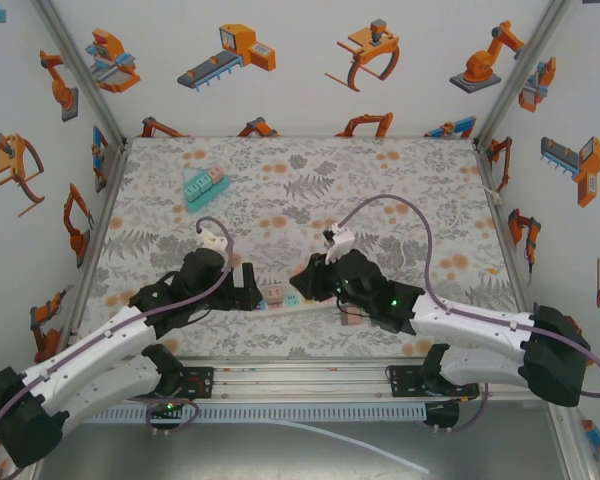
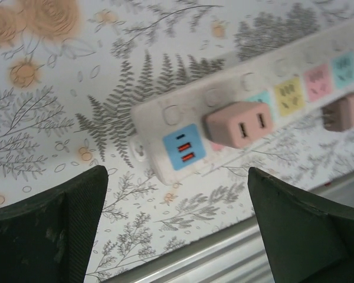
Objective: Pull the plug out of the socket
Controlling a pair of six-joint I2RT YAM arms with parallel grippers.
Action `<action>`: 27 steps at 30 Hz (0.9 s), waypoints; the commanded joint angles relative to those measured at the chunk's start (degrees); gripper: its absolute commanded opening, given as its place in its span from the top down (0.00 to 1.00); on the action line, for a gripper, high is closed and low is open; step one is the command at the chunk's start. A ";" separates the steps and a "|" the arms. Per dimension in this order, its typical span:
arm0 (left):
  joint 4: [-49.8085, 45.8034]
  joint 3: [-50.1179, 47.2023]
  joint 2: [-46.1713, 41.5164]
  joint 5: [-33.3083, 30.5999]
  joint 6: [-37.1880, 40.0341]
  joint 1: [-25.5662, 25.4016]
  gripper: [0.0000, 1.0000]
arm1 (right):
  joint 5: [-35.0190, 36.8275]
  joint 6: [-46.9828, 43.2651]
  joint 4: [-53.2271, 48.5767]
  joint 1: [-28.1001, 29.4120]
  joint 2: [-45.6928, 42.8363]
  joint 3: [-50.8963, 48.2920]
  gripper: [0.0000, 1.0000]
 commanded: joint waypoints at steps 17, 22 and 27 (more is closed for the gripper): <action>-7.33 11.44 -0.61 7.05 14.26 -0.55 0.01 | 35.21 53.61 0.35 16.63 6.52 -13.19 0.95; -7.60 10.81 -1.35 5.98 13.72 -0.67 0.02 | 35.44 55.75 -0.95 16.65 7.49 -13.92 0.93; -7.43 10.65 -1.17 5.61 13.46 -0.71 0.03 | 34.53 59.62 -1.40 16.71 9.41 -14.44 0.89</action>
